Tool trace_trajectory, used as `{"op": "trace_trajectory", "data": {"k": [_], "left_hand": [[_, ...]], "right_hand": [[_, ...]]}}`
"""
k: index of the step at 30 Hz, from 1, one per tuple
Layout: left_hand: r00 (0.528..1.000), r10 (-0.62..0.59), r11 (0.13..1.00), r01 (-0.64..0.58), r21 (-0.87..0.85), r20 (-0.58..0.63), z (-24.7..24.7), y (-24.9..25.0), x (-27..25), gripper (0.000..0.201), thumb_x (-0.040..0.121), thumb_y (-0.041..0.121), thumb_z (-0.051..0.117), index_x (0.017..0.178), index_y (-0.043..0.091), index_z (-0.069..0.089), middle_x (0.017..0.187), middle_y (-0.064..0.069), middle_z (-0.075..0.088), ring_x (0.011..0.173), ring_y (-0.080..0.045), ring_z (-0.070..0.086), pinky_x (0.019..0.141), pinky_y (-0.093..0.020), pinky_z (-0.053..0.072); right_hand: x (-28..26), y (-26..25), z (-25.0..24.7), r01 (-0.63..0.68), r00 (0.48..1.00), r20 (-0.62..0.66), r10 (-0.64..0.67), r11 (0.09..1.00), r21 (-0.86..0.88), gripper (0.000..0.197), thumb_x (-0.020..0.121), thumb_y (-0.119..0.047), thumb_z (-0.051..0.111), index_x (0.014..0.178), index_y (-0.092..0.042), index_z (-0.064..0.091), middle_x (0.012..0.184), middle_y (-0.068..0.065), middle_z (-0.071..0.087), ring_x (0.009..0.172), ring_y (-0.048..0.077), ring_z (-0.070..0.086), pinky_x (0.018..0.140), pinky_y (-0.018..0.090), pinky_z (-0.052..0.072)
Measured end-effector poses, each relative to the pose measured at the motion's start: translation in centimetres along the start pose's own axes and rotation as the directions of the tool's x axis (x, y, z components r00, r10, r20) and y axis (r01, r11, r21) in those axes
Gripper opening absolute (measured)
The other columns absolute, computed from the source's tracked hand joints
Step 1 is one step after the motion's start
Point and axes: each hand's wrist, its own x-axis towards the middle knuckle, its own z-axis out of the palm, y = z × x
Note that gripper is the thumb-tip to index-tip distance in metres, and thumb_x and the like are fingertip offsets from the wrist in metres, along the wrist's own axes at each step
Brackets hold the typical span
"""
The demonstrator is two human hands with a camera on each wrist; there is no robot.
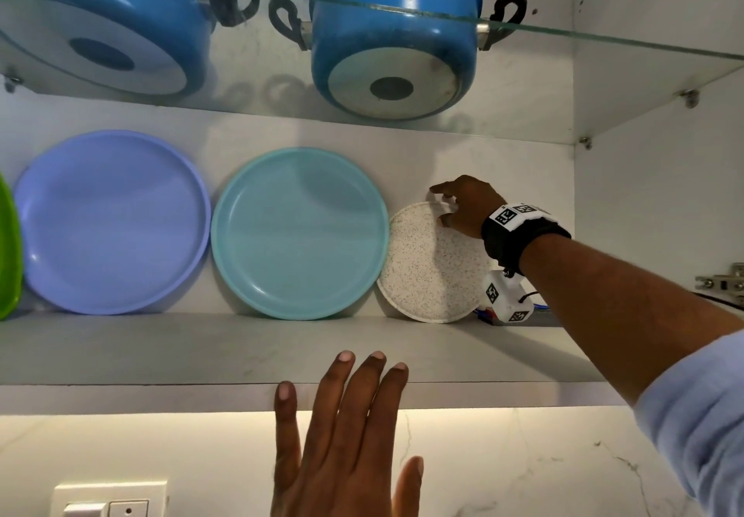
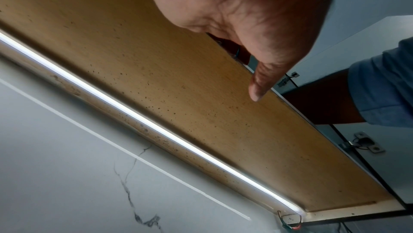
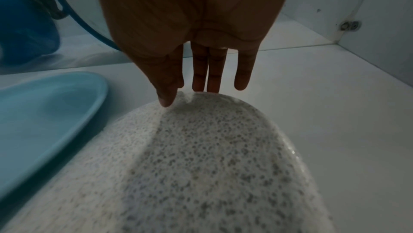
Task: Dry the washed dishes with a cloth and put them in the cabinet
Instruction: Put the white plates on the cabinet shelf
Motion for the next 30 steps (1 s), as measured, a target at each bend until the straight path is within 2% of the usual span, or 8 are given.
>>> {"op": "trace_trajectory", "data": {"k": [8, 13, 15, 18, 20, 23, 27, 30], "left_hand": [[0.999, 0.0, 0.998, 0.003, -0.058, 0.046, -0.2, 0.1, 0.1, 0.072, 0.076, 0.052, 0.052, 0.141, 0.022, 0.049, 0.142, -0.004, 0.061, 0.138, -0.027, 0.042, 0.117, -0.059, 0.015], [0.999, 0.018, 0.974, -0.007, -0.226, 0.046, -1.0, -0.3, 0.0, 0.072, 0.083, 0.051, 0.051, 0.147, 0.02, 0.044, 0.154, -0.002, 0.049, 0.146, -0.027, 0.035, 0.118, -0.06, 0.016], [0.998, 0.062, 0.933, -0.069, -0.353, -0.031, -1.5, -0.1, -0.8, 0.062, 0.088, 0.043, 0.054, 0.144, 0.019, 0.048, 0.153, -0.002, 0.049, 0.146, -0.025, 0.038, 0.117, -0.059, 0.024], [0.996, 0.078, 0.829, -0.09, -0.552, -0.045, -3.1, 1.6, -3.0, 0.042, 0.091, 0.032, 0.058, 0.131, 0.023, 0.063, 0.15, 0.0, 0.053, 0.145, -0.022, 0.043, 0.113, -0.043, 0.039], [0.999, 0.041, 0.751, -0.014, -0.66, 0.026, -3.9, 3.0, -4.9, 0.029, 0.093, 0.028, 0.059, 0.118, 0.023, 0.073, 0.145, 0.005, 0.057, 0.142, -0.018, 0.046, 0.11, -0.034, 0.042], [0.986, 0.003, 0.677, 0.119, -0.727, 0.164, -3.7, 4.9, -7.9, 0.015, 0.095, 0.018, 0.063, 0.101, 0.019, 0.077, 0.129, 0.006, 0.067, 0.129, -0.013, 0.057, 0.107, -0.026, 0.043], [0.895, -0.041, 0.613, 0.374, -0.696, 0.445, -1.8, 7.0, -13.6, 0.014, 0.095, 0.026, 0.063, 0.095, 0.023, 0.077, 0.108, 0.013, 0.073, 0.102, -0.008, 0.068, 0.089, -0.031, 0.055], [0.727, -0.02, 0.605, 0.556, -0.571, 0.686, 0.0, 8.0, -18.4, 0.018, 0.093, 0.037, 0.059, 0.094, 0.027, 0.074, 0.095, 0.013, 0.072, 0.087, -0.011, 0.069, 0.076, -0.037, 0.057]], "right_hand": [[-1.0, 0.4, -1.6, -0.002, 1.0, 0.015, 0.002, 0.999, -0.047, 0.044, 0.088, -0.029, 0.071, 0.132, -0.026, 0.062, 0.137, 0.008, 0.053, 0.126, 0.027, 0.052, 0.103, 0.035, 0.04], [-4.9, -0.3, -5.0, 0.069, 0.997, 0.028, -0.069, 0.997, -0.031, 0.04, 0.089, -0.031, 0.071, 0.128, -0.025, 0.064, 0.145, 0.005, 0.05, 0.133, 0.024, 0.047, 0.111, 0.034, 0.033], [-8.0, -0.8, -7.3, 0.104, 0.994, -0.04, -0.103, 0.994, 0.017, 0.033, 0.089, -0.033, 0.072, 0.121, -0.026, 0.069, 0.139, 0.001, 0.056, 0.123, 0.02, 0.054, 0.106, 0.031, 0.037], [-15.3, -1.9, -10.0, 0.151, 0.974, -0.199, -0.111, 0.968, 0.199, 0.021, 0.089, -0.036, 0.072, 0.108, -0.028, 0.075, 0.118, -0.006, 0.069, 0.098, 0.01, 0.066, 0.091, 0.025, 0.047], [-21.4, -2.9, -10.7, 0.197, 0.965, -0.233, -0.117, 0.914, 0.356, 0.019, 0.091, -0.034, 0.071, 0.107, -0.025, 0.075, 0.114, -0.01, 0.071, 0.098, 0.004, 0.067, 0.084, 0.02, 0.051], [-30.2, -3.8, -9.8, 0.263, 0.959, -0.23, -0.165, 0.82, 0.509, 0.019, 0.096, -0.025, 0.067, 0.109, -0.014, 0.074, 0.123, -0.003, 0.068, 0.113, 0.011, 0.065, 0.078, 0.028, 0.055], [-39.6, -3.3, -3.7, 0.07, 0.997, -0.018, -0.079, 0.724, 0.686, 0.017, 0.093, -0.02, 0.068, 0.105, -0.011, 0.074, 0.126, -0.004, 0.067, 0.112, 0.012, 0.064, 0.078, 0.023, 0.051], [-46.5, -1.0, 4.0, -0.226, 0.962, 0.268, 0.058, 0.719, 0.657, 0.015, 0.091, -0.026, 0.07, 0.104, -0.023, 0.076, 0.12, -0.011, 0.069, 0.109, 0.007, 0.066, 0.083, 0.029, 0.056]]}}
